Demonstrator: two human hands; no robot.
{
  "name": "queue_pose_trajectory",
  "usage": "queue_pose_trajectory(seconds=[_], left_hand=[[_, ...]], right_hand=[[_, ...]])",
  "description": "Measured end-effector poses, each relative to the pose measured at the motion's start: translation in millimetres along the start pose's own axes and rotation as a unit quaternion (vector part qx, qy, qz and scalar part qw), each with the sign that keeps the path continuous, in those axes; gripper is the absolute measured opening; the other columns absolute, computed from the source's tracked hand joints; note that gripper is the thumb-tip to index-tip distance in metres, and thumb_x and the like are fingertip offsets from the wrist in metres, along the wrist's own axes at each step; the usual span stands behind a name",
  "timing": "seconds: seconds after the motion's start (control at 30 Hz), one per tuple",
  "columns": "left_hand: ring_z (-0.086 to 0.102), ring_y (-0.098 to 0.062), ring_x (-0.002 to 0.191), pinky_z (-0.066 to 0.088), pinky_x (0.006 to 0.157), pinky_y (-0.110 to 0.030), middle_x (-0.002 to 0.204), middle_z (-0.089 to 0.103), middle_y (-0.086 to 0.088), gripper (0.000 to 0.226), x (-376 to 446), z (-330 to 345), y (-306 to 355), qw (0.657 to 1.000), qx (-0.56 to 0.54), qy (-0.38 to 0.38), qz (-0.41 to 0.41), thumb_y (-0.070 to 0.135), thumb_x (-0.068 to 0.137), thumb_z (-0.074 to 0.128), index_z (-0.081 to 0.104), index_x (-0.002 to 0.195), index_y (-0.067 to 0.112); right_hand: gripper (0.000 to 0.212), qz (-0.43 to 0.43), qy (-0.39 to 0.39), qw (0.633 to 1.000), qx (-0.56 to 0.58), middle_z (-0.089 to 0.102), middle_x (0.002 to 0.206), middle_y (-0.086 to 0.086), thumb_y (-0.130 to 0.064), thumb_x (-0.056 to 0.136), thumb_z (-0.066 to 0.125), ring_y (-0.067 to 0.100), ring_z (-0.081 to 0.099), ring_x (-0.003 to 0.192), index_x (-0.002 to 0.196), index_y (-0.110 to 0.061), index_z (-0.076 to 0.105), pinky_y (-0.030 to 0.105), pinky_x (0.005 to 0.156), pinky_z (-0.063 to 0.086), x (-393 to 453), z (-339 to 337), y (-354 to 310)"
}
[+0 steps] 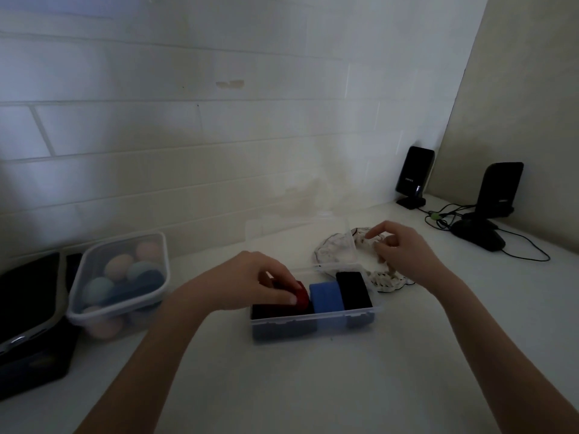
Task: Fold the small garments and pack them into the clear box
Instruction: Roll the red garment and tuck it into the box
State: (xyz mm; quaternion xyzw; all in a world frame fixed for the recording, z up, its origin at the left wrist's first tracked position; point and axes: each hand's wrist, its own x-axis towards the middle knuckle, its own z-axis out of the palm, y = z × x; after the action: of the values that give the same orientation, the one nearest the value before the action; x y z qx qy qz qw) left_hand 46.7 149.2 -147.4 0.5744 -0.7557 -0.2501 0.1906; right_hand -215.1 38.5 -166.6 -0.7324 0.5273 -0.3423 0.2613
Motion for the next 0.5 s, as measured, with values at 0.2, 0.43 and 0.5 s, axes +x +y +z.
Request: queue_pose_trajectory(seconds=[0.2, 0.43, 0.5], left_hand=[[0.05, -0.013, 0.087, 0.039, 0.074, -0.021, 0.092, 0.047, 0.005, 0.035, 14, 20, -1, 0.986, 0.168, -0.005, -0.008, 0.021, 0.072, 0.076, 0.066, 0.105, 0.024], [0.064, -0.013, 0.08, 0.052, 0.074, -0.027, 0.086, 0.07, 0.001, 0.029, 5, 5, 3, 0.998, 0.064, 0.023, -0.018, 0.026, 0.068, 0.08, 0.058, 0.088, 0.023], [0.065, -0.019, 0.084, 0.053, 0.079, -0.035, 0.089, 0.07, -0.004, 0.027, 5, -1, 1, 0.992, 0.117, 0.042, -0.011, 0.021, 0.066, 0.081, 0.063, 0.086, 0.018]], right_hand=[[0.016, -0.057, 0.076, 0.995, 0.023, 0.062, 0.061, 0.007, -0.007, 0.085, 0.057, 0.008, 0.053, 0.048, 0.084, -0.02, 0.066, 0.02, 0.048, 0.042, -12, 11, -19], [0.016, -0.229, -0.179, 0.957, -0.011, 0.072, 0.085, 0.0, -0.009, 0.081, 0.069, 0.005, 0.063, 0.074, 0.095, -0.017, 0.069, 0.01, 0.065, 0.05, -49, 49, -73], [0.023, -0.242, -0.216, 0.943, -0.076, 0.072, 0.093, 0.003, -0.012, 0.08, 0.07, 0.002, 0.058, 0.07, 0.102, -0.015, 0.069, 0.007, 0.064, 0.044, -46, 64, -77]])
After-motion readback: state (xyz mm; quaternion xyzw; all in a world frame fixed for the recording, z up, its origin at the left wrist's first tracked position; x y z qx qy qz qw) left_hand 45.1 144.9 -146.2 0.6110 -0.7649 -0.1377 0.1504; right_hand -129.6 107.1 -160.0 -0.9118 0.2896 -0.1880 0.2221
